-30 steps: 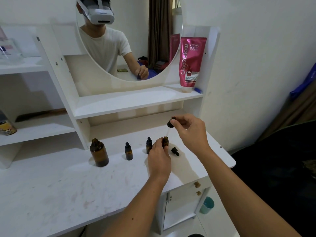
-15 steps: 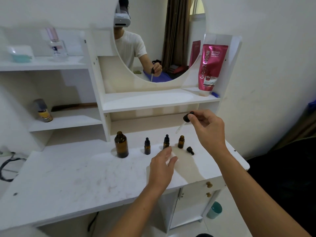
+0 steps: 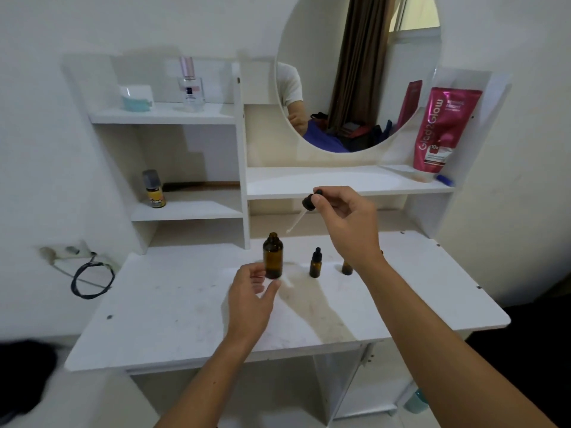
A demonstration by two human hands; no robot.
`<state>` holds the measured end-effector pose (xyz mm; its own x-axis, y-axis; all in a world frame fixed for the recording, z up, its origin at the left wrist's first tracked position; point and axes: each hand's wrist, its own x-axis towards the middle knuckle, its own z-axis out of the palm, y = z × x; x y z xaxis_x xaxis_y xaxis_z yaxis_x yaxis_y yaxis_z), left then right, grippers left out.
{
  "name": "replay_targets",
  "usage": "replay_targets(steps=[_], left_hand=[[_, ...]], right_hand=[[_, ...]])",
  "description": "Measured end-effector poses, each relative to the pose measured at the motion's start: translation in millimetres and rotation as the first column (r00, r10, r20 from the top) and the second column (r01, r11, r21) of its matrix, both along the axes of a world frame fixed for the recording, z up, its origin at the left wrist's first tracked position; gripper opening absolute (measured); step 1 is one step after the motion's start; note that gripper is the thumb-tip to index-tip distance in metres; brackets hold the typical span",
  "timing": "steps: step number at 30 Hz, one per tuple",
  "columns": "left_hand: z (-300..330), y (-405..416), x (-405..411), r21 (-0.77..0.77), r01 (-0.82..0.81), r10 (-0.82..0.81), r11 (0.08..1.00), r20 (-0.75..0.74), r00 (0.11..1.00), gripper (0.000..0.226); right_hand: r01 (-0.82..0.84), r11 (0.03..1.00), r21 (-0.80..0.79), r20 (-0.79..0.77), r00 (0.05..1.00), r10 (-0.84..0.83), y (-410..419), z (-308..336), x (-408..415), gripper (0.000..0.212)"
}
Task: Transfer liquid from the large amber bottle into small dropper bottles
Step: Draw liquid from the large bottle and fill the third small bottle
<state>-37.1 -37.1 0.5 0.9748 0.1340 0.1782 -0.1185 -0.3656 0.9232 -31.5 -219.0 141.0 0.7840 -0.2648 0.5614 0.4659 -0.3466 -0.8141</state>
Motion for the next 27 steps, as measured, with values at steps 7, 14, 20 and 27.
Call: replay_targets(steps=[7,14,20,27], left_hand=[[0.5,2.1,26.4,-0.034,-0.034,0.035,0.999,0.005,0.999,0.056],[1.5,-0.8,38.0,-0.111,0.088,-0.092,0.990,-0.034,0.995,0.061],[-3.7,-0.3,45.4,-0.109,0.093,-0.097,0.990,-0.035,0.995,0.051],[-4.5,-0.2,45.9,-0.105,0.092,-0.095,0.990,-0.015,0.995,0.049]], right_hand=[[-0.025,0.998,-0.066,-0.013,1.000,0.024,21.6,-9.0,18.1,0.018],[-0.055,0.992,-0.118,-0.091,0.995,0.044,32.0,-21.3,34.2,0.016],[-0.101,0.975,-0.196,-0.227,0.972,0.056,41.5,-32.1,42.7,0.013],[-0.066,0.980,-0.186,-0.273,0.962,0.013,45.4,-41.7,44.6,0.006]])
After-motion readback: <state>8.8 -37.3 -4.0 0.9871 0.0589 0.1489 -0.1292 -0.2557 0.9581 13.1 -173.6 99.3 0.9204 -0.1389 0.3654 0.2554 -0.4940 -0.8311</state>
